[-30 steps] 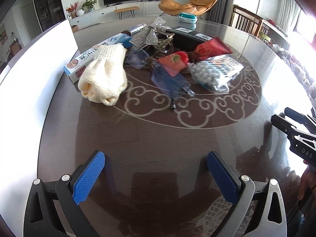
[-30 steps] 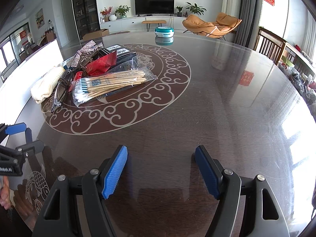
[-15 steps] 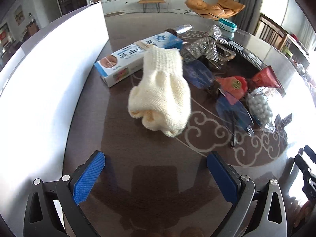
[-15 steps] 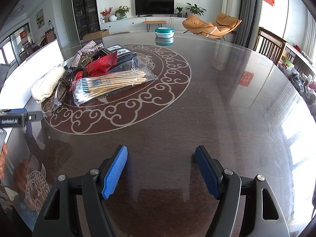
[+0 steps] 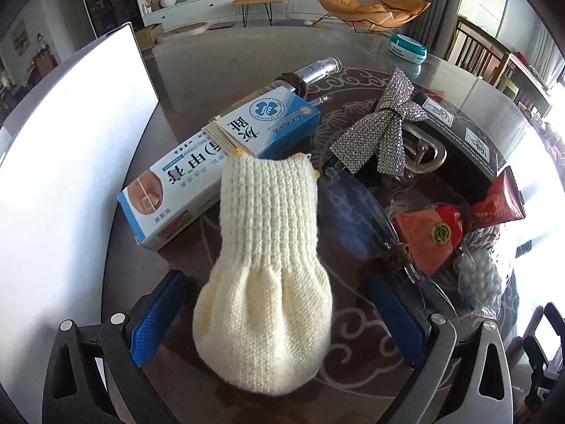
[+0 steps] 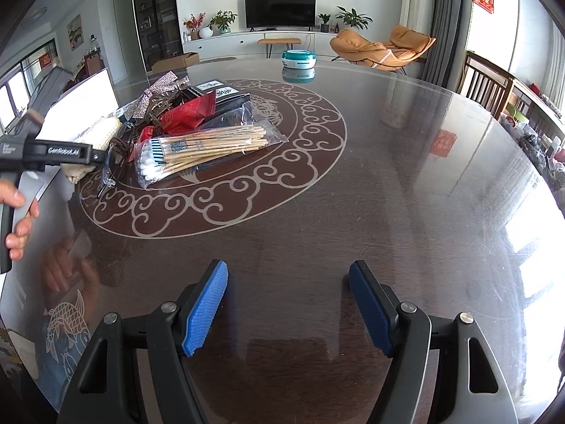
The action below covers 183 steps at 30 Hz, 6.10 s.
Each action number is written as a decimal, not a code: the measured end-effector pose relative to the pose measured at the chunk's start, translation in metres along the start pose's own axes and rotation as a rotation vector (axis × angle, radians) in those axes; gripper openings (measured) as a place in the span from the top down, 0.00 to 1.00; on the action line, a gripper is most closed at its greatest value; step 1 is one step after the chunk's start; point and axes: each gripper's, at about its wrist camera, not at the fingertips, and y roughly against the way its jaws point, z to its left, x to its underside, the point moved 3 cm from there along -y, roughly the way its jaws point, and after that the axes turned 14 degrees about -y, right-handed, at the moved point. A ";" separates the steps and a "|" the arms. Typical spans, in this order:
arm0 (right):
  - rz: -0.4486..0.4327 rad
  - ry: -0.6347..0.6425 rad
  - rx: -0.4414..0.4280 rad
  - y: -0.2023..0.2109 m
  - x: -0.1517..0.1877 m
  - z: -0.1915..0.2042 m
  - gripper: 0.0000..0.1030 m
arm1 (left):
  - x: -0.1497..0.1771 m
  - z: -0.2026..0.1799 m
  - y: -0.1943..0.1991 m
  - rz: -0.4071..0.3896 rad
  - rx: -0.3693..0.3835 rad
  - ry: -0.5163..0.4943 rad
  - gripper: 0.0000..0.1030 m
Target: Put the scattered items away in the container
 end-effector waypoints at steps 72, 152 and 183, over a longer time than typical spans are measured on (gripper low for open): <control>-0.006 0.003 -0.005 -0.001 0.001 0.002 0.30 | 0.103 -0.005 0.052 -0.124 -0.055 0.040 0.00; 0.100 0.074 -0.053 -0.108 -0.118 0.020 0.28 | 0.102 -0.006 0.052 -0.127 -0.058 0.041 0.00; 0.256 0.714 -0.392 -0.061 -0.040 0.159 0.29 | 0.097 -0.005 0.051 -0.127 -0.032 0.000 0.00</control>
